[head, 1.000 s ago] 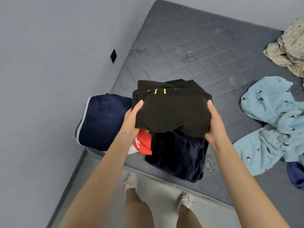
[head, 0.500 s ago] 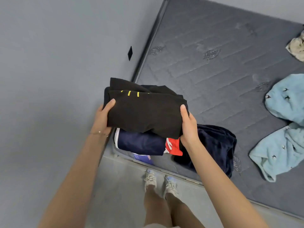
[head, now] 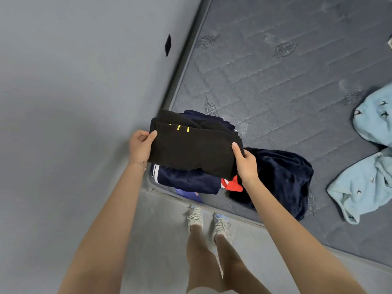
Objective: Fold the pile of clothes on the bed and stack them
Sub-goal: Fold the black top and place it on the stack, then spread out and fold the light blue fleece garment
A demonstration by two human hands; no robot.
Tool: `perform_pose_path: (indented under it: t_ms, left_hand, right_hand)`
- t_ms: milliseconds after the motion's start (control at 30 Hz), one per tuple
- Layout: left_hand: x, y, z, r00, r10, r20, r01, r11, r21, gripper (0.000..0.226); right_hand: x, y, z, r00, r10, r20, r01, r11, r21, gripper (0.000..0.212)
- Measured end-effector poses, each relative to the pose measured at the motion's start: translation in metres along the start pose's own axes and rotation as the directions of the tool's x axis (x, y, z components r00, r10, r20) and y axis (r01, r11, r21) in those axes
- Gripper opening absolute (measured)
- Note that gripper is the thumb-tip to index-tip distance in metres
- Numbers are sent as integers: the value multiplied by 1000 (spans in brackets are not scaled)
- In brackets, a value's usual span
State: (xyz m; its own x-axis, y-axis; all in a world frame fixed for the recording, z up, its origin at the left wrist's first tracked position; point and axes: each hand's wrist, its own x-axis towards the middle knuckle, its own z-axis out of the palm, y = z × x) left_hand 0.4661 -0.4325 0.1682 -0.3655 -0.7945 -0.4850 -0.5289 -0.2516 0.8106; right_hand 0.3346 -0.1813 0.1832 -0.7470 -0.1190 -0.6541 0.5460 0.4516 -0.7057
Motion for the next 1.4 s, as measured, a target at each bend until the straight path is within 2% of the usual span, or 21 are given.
perform_pose_path:
  t_ms: [267,400,500,567,633,733,833,933,1000,1167,1267,1400]
  left_hand:
    - [12,-14,14,999,-7,-46,14,990,138,34]
    - [14,-10,18,999,-5,-47,12,990,140,30]
    - [7,-2,15,997,62,-46,-51,976,214,14]
    - [-1,2,13,989,144,-36,-130,954,269,28]
    - [-13,5,14,954,300,-27,-261,867,426,45]
    - [-44,14,22,849,525,68,-448,644,620,50]
    - [-76,22,36,748,607,268,-592,429,683,50]
    - [-98,33,53,673,591,445,-684,267,679,53]
    - [-111,43,67,644,576,503,-710,205,674,54]
    - [-152,63,110,577,550,603,-756,80,650,52]
    - [-187,66,148,526,521,672,-794,17,608,54]
    - [-244,56,209,494,496,714,-821,-4,570,55]
  right_hand:
    - [16,4,9,996,-47,-78,23,959,-282,50]
    - [18,10,10,994,-34,-106,4,963,-270,45]
    - [13,6,7,992,-51,-117,22,973,-231,39]
    - [5,2,4,993,-50,-111,25,976,-217,39]
    - [-4,0,-2,992,-78,-95,57,976,-208,48]
    - [-22,2,-17,984,-163,-71,134,940,-313,62]
    - [-42,7,-42,968,-244,-57,191,867,-460,65]
    - [-56,11,-66,948,-316,-28,240,771,-590,65]
    - [-61,13,-82,940,-341,4,258,702,-664,66]
    - [-68,24,-135,921,-390,8,269,620,-737,69]
    - [-72,37,-181,910,-414,-27,255,609,-751,70]
    - [-84,62,-256,913,-403,-64,211,600,-772,70]
